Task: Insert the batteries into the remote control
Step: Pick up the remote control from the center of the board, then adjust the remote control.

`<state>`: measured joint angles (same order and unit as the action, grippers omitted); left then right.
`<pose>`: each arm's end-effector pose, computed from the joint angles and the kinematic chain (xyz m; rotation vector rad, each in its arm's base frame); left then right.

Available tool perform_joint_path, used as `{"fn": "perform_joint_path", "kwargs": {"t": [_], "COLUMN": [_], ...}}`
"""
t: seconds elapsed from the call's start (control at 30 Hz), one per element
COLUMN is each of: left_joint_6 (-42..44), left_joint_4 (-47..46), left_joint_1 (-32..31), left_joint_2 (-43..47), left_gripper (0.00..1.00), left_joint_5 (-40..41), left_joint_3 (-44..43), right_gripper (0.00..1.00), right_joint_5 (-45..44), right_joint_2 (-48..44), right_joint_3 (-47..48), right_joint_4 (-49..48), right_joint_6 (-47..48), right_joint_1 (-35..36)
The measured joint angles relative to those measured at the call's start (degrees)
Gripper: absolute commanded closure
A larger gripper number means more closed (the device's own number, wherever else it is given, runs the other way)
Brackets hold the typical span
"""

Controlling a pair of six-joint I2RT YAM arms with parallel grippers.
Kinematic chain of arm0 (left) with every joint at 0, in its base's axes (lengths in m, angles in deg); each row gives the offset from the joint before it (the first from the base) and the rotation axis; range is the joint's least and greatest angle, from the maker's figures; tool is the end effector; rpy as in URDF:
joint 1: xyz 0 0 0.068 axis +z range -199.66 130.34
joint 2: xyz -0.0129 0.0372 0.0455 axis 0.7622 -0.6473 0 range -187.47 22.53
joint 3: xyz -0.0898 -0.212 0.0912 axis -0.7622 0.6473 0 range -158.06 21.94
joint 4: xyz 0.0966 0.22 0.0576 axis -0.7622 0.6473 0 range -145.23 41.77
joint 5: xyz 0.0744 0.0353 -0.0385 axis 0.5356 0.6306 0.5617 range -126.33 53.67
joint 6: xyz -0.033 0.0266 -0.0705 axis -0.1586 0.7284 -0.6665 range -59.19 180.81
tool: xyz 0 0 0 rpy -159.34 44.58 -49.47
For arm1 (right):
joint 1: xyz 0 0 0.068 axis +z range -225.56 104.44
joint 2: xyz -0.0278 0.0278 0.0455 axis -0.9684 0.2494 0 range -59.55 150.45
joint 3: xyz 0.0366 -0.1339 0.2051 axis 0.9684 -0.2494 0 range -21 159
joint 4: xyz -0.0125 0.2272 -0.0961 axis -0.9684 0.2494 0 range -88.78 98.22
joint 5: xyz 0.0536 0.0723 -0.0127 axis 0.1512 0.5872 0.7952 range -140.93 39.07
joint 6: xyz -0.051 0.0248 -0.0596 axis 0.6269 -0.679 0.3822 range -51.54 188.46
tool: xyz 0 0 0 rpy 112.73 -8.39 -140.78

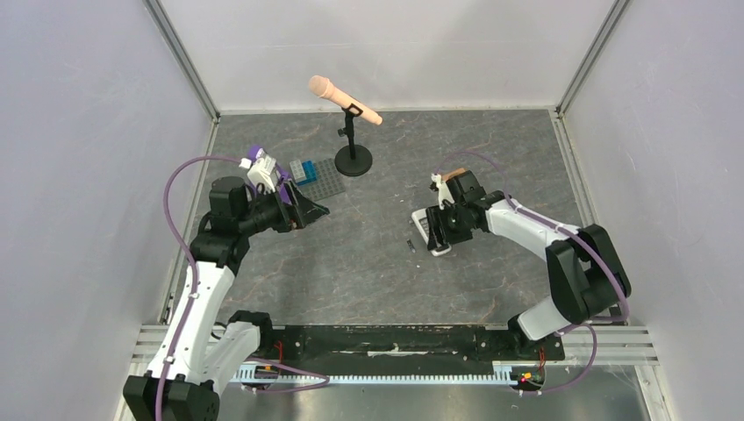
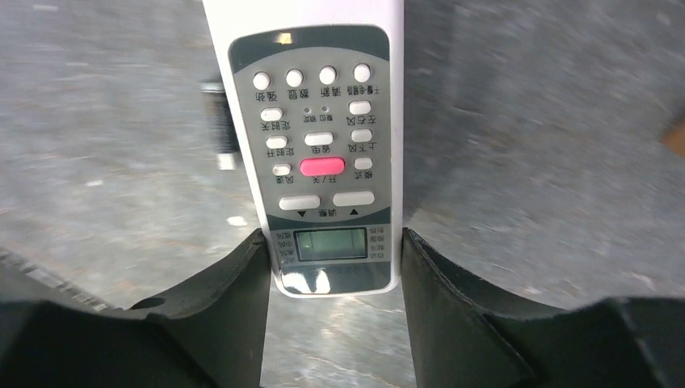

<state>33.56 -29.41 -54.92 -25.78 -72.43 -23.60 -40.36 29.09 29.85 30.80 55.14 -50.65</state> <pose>0.2051 -0.0612 0.2769 -0.0015 2.1148 -0.9947 0.2557 0.1331 0.1248 -0.3340 2.7777 0.4277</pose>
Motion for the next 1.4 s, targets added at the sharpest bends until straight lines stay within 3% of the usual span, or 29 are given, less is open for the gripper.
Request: {"fn": "perform_joint_path", "kwargs": {"t": [0.17, 0.3, 0.47, 0.73, 0.93, 1.17, 1.3, 1.4], "left_joint_6": [-6.4, -14.8, -21.0, -21.0, -17.5, -16.2, -16.1, -16.1], "left_joint_4": [-4.9, -9.4, -11.5, -12.3, -11.4, -10.7, -10.7, -10.8], "left_joint_1": [-0.1, -1.6, -4.8, -6.7, -11.3, -11.9, -12.0, -12.0], "left_joint_2": [-0.2, -2.0, -5.0, -4.5, -3.7, -3.6, -3.6, -3.6], "left_gripper": [0.15, 0.14, 0.14, 0.17, 0.37, 0.65, 0.66, 0.46], "left_joint_5": [-1.6, -2.6, -3.4, -4.7, -4.7, -4.3, -4.3, -4.3], "left_joint_3": [3.0, 5.7, 6.6, 7.6, 8.8, 9.9, 9.9, 9.9], "right_gripper": [0.71, 0.70, 0.71, 0.71, 0.71, 0.70, 0.70, 0.70], "right_joint_5": [12.6, 18.1, 16.8, 8.2, 3.1, 0.3, -0.2, -0.4], "right_joint_2": [-4.4, -7.4, -10.2, -10.5, -9.1, -9.1, -9.1, -9.1], "right_joint_3": [0.0, 0.0, 0.0, 2.2, 5.4, 5.5, 5.5, 5.5], "right_joint_4": [-5.1, -10.6, -16.5, -18.6, -18.4, -17.8, -17.4, -17.4], "right_joint_6": [-1.6, -2.3, -1.6, 1.3, 3.7, 4.9, 5.0, 5.0], "right_joint_1": [1.5, 7.8, 18.3, 25.4, 29.6, 30.4, 30.8, 30.9]}}
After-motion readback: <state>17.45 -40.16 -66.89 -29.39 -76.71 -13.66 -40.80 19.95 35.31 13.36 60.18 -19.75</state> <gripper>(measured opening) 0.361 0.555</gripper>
